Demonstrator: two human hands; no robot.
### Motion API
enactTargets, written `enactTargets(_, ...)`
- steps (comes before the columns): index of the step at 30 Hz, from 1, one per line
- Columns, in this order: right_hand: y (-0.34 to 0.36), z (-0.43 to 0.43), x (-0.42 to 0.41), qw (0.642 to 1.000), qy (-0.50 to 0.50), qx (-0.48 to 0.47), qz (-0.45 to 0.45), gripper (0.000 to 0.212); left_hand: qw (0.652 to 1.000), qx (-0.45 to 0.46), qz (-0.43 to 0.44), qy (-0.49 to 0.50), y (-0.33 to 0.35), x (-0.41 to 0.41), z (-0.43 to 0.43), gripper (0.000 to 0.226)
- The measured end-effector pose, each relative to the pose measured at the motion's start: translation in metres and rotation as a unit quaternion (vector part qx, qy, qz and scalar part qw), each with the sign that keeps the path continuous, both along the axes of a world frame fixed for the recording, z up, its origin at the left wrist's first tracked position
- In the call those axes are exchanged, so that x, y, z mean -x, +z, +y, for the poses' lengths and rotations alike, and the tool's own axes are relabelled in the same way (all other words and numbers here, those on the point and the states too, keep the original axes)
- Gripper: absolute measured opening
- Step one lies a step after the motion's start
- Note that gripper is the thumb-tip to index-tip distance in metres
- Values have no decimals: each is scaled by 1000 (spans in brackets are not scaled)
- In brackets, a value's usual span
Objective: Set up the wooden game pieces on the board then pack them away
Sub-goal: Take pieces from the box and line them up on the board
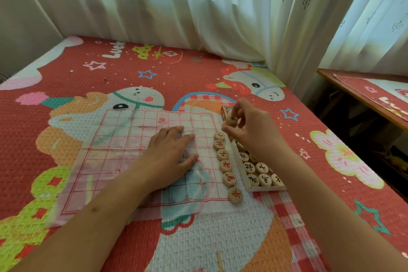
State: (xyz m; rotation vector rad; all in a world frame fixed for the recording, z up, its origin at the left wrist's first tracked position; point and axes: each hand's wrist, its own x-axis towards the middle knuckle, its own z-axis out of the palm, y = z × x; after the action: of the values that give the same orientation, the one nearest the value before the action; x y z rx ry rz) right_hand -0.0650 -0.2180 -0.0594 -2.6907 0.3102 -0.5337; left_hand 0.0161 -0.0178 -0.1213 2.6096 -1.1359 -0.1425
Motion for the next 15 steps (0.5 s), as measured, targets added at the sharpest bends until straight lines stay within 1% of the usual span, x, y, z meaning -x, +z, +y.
enactTargets(4,-18,-4,-45,998,1,17,54,32,1000,3,0,0,0,0,0,63)
enactTargets(8,-30,-10,-56,995,-9,37,93,28,1000,5,1,-2,0,0,0,62)
enactTargets(10,-30,-12,-57,995,-14,45,84,24,1000,7,1,-2,-1,0,0,62)
enactTargets(13,-24,-13,-66,999,-15,26,21,23,1000,12,1,-2,-2,0,1,62)
enactTargets(15,-22,-11,-76,999,-18,23,13,23,1000,14,0,-1,-1,1,1,62)
